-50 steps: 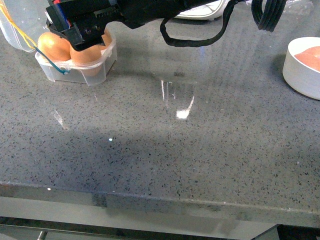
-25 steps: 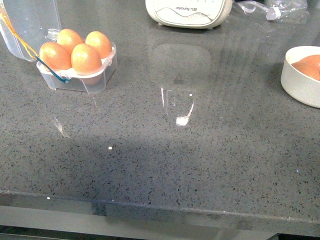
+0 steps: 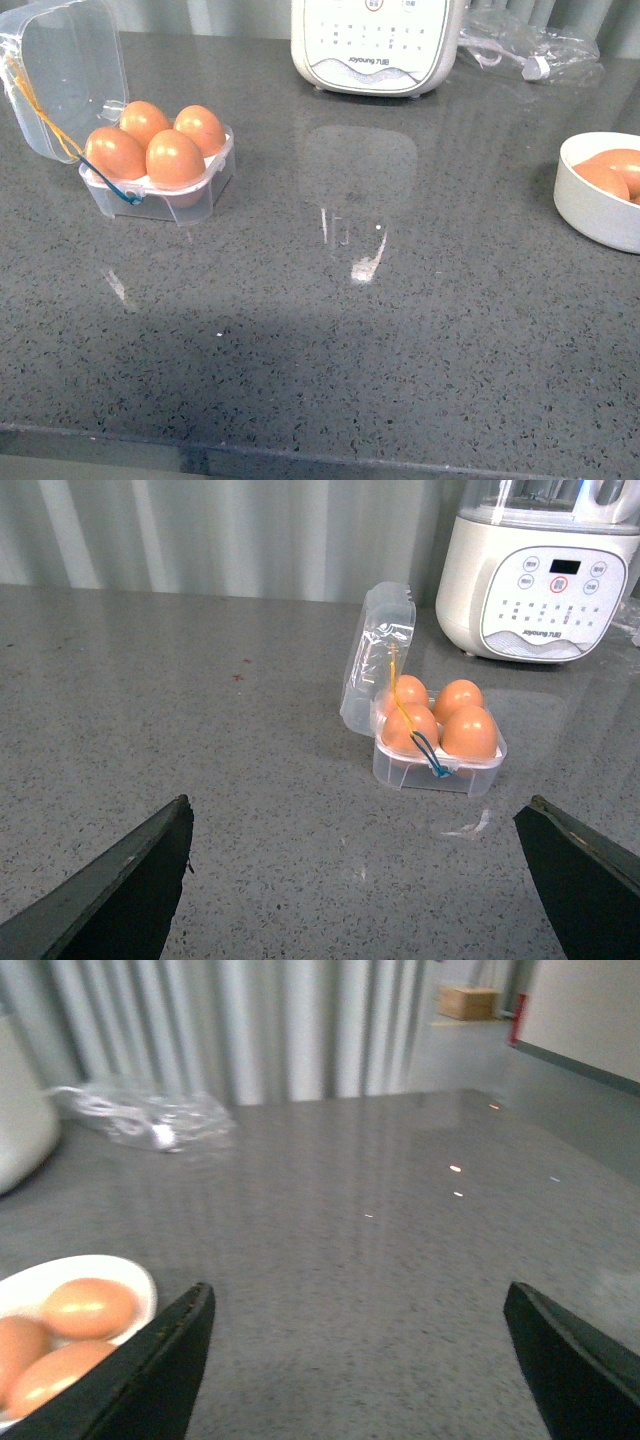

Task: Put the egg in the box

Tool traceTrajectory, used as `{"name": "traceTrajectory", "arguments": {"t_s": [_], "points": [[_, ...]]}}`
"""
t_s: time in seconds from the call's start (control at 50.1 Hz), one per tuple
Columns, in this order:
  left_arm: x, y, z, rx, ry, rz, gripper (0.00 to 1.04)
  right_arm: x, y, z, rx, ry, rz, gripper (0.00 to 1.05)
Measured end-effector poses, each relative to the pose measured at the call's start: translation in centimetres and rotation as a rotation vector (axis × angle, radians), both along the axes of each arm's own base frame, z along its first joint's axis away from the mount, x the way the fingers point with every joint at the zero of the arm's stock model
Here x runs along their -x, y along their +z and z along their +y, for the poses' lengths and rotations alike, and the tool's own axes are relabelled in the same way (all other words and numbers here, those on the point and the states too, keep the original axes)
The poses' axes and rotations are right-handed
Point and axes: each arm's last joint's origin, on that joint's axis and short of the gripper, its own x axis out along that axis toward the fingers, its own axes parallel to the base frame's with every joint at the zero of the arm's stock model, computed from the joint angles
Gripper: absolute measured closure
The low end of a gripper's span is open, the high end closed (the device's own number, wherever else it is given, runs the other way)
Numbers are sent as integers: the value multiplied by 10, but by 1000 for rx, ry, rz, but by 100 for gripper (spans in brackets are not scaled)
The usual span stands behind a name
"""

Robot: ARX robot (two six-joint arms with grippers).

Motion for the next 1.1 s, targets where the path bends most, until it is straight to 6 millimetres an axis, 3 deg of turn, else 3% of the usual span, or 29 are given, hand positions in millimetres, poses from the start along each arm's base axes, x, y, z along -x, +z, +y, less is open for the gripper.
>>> {"name": "traceTrajectory", "arguments": {"t_s": [0.14, 0.459, 0.898, 1.098], "points": [[0, 0, 0, 0, -1, 0, 7, 19, -5, 12, -12, 201, -16, 39], [0, 0, 0, 0, 0, 0, 7, 35, -17, 44, 3, 211, -36, 102], [0, 0, 0, 0, 0, 0, 7, 45, -29, 66, 5, 220, -50, 102], [0, 0, 0, 0, 0, 0, 7, 49, -29, 67, 5, 222, -53, 102]]}}
